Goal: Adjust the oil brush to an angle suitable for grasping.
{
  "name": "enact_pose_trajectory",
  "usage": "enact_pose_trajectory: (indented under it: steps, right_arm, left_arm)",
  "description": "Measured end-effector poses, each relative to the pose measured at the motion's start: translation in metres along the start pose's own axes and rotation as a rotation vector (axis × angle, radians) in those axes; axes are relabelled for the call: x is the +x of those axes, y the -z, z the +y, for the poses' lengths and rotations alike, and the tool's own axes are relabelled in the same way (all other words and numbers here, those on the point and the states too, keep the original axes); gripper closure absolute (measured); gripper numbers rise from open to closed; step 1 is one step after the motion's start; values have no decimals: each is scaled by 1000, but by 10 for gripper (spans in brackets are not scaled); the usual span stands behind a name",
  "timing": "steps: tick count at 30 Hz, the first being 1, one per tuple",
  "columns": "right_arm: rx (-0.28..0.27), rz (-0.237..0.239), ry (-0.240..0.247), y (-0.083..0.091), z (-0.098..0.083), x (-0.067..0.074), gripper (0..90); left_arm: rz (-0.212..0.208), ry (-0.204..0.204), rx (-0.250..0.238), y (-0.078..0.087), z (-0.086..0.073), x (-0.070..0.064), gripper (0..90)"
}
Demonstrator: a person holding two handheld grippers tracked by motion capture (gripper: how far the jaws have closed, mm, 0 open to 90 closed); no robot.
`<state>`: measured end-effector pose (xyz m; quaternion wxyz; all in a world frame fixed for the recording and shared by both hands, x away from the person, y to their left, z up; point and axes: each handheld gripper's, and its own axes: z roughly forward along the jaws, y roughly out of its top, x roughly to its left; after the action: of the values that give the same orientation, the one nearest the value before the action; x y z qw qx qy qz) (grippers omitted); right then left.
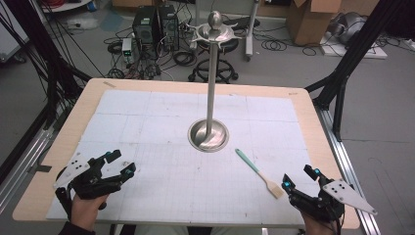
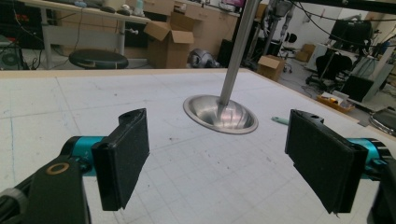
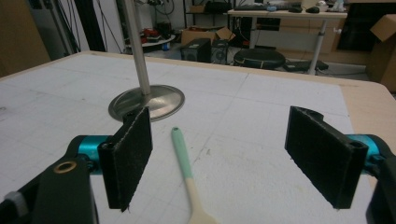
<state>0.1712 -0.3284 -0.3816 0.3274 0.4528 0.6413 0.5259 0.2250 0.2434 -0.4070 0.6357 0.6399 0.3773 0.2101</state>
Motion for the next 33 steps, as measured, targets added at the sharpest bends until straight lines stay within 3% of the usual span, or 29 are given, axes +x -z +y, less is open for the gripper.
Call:
enact_pose_trajectory:
  steps: [6, 14, 15, 20, 23, 29, 33]
  right_arm:
    - [3, 7, 7, 3, -1, 2, 216]
    - [33, 37, 15, -8, -1, 5, 227]
    - [67, 45, 34, -13, 2, 9, 229]
    - [89, 84, 65, -25, 9, 16, 227]
    - [107, 102, 67, -31, 11, 22, 226]
    - [120, 138, 68, -42, 18, 30, 227]
    - [185, 164, 95, -70, 23, 32, 277]
  left_arm:
    - [3, 2, 4, 1, 0, 0, 221]
    - [6, 8, 0, 1, -2, 1, 220]
    - [4, 9, 4, 2, -3, 0, 220]
    - [5, 6, 4, 6, -4, -3, 220]
    - [-10, -11, 21, 6, -5, -4, 220]
    - [-11, -7, 32, 8, -7, -7, 224]
    - [-30, -14, 44, 5, -8, -9, 224]
